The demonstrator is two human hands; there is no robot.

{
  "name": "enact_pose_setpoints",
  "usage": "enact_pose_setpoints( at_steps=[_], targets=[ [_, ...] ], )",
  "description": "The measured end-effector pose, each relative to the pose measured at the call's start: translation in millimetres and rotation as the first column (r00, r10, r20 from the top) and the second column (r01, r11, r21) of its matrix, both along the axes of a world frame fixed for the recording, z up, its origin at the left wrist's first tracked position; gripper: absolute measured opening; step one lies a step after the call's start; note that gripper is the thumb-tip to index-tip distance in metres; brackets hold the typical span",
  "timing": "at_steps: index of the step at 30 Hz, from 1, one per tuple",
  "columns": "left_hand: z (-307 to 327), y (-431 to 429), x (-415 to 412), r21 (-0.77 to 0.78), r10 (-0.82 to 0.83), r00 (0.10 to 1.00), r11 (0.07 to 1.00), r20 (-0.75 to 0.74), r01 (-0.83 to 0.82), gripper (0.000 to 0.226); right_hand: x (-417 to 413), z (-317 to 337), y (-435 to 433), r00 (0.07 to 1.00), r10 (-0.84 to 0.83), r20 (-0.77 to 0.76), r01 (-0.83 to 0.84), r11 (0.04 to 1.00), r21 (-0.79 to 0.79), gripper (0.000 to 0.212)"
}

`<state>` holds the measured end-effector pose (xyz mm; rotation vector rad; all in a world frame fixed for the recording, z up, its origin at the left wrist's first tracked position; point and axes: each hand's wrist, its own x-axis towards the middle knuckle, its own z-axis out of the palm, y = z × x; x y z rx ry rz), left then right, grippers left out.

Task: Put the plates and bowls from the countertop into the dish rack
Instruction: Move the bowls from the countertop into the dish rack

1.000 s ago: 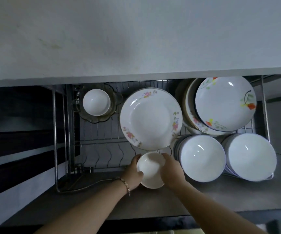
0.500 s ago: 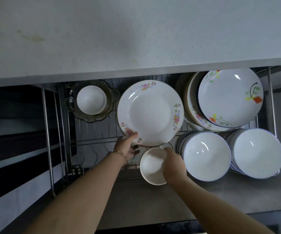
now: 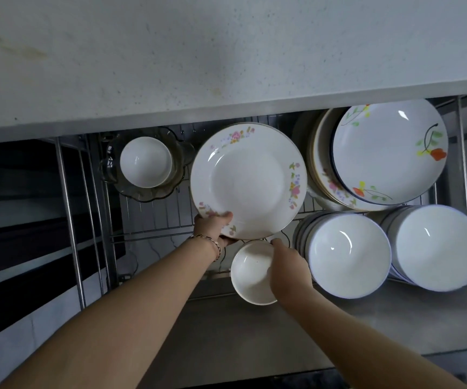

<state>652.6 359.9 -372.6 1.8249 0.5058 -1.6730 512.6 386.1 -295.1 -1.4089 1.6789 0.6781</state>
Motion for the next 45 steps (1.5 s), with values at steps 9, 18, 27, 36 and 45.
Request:
enact_pose_setpoints(
  at_steps=[9, 18, 27, 36, 45],
  targets=[
    [1.3, -22.2, 22.3, -0.040, -0.107, 0.994, 0.994, -0.002, 0.107, 0.051, 3.8, -18.3, -10.0, 0.988, 0.131, -0.080, -0.129, 0.991, 0.028, 0.037],
    [2.9, -24.2, 21.9, -0.003, -0.136, 0.989, 0.991, -0.059, 0.136, 0.016, 13.1, -34.9, -12.7, 0.937, 0.296, -0.184, -0.315, 0.946, -0.082, 0.034],
    [2.5, -22.8, 21.3, -0.032, -0.121, 0.990, 0.992, -0.067, 0.119, 0.031, 1.3, -26.7, -21.7, 0.801, 0.568, -0.191, -0.591, 0.801, -0.096, 0.027],
    [6.1, -16.6, 8.2, -0.059, -0.117, 0.980, 0.990, 0.158, 0.128, 0.060, 9.0, -7.9, -34.0, 0.773, 0.600, -0.205, -0.620, 0.784, -0.042, 0.034],
    [6.6, -16.3, 7.6, -0.029, -0.130, 0.981, 0.990, 0.142, 0.135, 0.064, -8.7, -24.6, -115.1, 0.959, -0.280, -0.029, 0.276, 0.956, -0.100, 0.054]
  ],
)
